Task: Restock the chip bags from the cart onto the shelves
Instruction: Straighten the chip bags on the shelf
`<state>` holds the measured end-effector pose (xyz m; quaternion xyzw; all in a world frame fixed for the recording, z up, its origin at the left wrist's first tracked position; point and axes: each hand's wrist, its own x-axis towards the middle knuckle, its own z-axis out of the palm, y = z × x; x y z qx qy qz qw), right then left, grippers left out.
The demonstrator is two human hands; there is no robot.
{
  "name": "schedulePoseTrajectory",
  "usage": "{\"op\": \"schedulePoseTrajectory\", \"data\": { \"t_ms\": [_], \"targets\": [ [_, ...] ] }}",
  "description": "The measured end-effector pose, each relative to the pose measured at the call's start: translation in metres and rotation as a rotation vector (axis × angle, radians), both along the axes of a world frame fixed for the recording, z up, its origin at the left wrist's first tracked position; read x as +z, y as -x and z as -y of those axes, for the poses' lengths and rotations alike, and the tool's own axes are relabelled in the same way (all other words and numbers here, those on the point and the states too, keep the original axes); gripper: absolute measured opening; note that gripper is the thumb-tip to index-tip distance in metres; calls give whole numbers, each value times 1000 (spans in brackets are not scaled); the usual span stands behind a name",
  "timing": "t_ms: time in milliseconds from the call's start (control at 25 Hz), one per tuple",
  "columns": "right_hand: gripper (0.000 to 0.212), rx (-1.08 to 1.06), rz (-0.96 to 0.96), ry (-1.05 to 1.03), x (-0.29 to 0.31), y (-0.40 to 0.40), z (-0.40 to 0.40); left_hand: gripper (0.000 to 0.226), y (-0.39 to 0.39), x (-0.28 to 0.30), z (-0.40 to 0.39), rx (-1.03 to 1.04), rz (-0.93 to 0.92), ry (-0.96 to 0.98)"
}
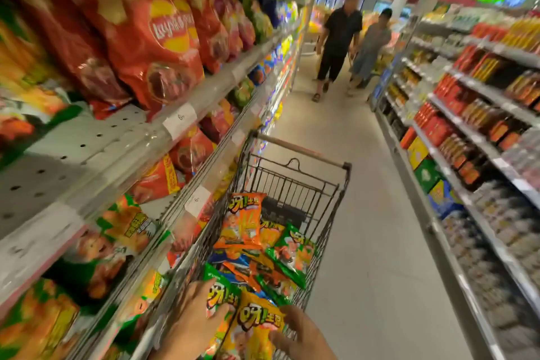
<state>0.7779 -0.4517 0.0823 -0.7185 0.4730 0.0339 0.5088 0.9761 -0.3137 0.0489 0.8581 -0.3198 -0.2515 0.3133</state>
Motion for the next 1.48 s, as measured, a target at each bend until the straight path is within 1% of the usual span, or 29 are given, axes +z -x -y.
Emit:
{"op": "schedulePoseTrajectory", "data": {
  "t_ms": [80, 160, 280, 320, 400, 520, 600, 680, 760, 800, 880, 960, 1040, 1120, 1160, 1200, 1240, 1280, 1320, 1360, 1400, 1440, 1480],
  "targets": [
    [70, 65, -52, -57, -11, -19, 25, 64, -20, -6, 24, 3, -44, -46],
    [73, 85, -40, -94, -23, -44, 55, 67, -42, -16, 51, 16, -88, -81],
    [63, 13, 24, -107, -64, -83, 114, 73, -73, -36, 105, 66, -120, -139],
    [65, -43, 10, -78, -81, -94, 136, 74, -84, -43, 126, 76, -102, -154],
    [75, -172, -101, -30, -112, -113, 183, 76, -105, -58, 172, 107, -85, -166],
    [73, -312, -246, -51, -153, -134, 234, 81, -136, -83, 231, 181, -70, -247],
    [79, -333, -342, -36, -171, -144, 251, 82, -157, -101, 262, 232, -85, -289],
    [85, -349, -422, 9, -177, -149, 256, 82, -170, -116, 283, 267, -92, -321],
    [87, -383, -449, 27, -178, -149, 257, 87, -175, -126, 295, 312, -156, -351],
    [86, -416, -429, 17, -181, -147, 260, 89, -175, -132, 299, 331, -214, -346],
    [74, -533, -312, -74, -185, -144, 264, 94, -174, -145, 299, 346, -307, -326],
    [59, -721, -203, -238, -187, -145, 272, 99, -176, -152, 297, 352, -360, -329],
    [57, -849, -180, -462, -184, -147, 282, 94, -179, -152, 292, 347, -420, -307],
    [61, -816, -163, -685, -182, -144, 289, 87, -179, -151, 287, 310, -468, -319],
    [55, -759, -137, -743, -180, -142, 290, 89, -178, -150, 284, 308, -507, -328],
    [44, -711, -119, -765, -178, -140, 290, 94, -176, -149, 281, 319, -553, -330],
    [37, -681, -107, -764, -176, -139, 289, 100, -175, -148, 277, 326, -591, -329],
    [41, -669, -87, -763, -176, -138, 289, 103, -172, -146, 275, 321, -607, -332],
    [53, -665, -58, -774, -176, -136, 290, 104, -170, -145, 273, 307, -596, -336],
    [62, -682, -26, -838, -173, -137, 291, 107, -167, -143, 271, 292, -578, -331],
    [65, -694, 11, -925, -170, -138, 293, 109, -164, -140, 268, 284, -571, -313],
    [66, -693, 41, -996, -166, -139, 295, 105, -160, -137, 265, 275, -586, -278],
    [65, -675, 66, -1021, -162, -138, 297, 94, -156, -132, 263, 260, -606, -224]
  ]
}}
